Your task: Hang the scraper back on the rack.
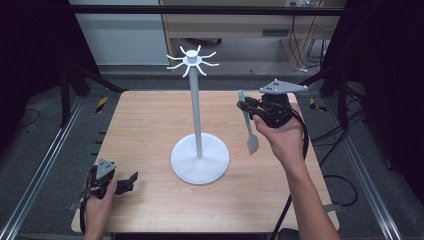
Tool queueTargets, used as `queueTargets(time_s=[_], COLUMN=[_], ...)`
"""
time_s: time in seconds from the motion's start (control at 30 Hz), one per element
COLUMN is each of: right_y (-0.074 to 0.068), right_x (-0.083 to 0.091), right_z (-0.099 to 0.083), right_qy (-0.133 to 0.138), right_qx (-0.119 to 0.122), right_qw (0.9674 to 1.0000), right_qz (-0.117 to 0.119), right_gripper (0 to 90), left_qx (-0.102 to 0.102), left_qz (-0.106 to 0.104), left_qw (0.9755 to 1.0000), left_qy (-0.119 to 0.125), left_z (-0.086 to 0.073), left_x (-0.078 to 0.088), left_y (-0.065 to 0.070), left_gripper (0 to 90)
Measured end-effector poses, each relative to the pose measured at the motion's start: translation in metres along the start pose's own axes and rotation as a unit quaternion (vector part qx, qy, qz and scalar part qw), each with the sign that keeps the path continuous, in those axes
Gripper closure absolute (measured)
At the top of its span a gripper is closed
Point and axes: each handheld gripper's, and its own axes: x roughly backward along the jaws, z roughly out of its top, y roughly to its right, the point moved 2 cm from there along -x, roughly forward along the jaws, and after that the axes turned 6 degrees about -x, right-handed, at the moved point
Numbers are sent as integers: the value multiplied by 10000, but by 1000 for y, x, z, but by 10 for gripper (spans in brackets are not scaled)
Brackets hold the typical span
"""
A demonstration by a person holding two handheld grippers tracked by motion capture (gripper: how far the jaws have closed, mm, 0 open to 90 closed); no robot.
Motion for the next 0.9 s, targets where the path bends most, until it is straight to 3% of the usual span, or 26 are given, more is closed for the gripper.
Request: queueTargets(time_s=[0.13,0.37,0.9], right_y=[-5,-14,-20], right_x=[1,4,9], right_z=[8,25,37], right_qy=[139,281,431], right_qx=[-73,48,110], right_qw=[9998,9995,9987], right_qz=[132,155,260], right_gripper=[741,741,741], left_qx=[8,8,3], left_qz=[-10,-22,-19], left_qw=[10000,10000,10000], left_qy=[9,22,51], left_z=[0,0,1], left_x=[0,0,0], left_y=[1,1,1], left_gripper=[26,27,27])
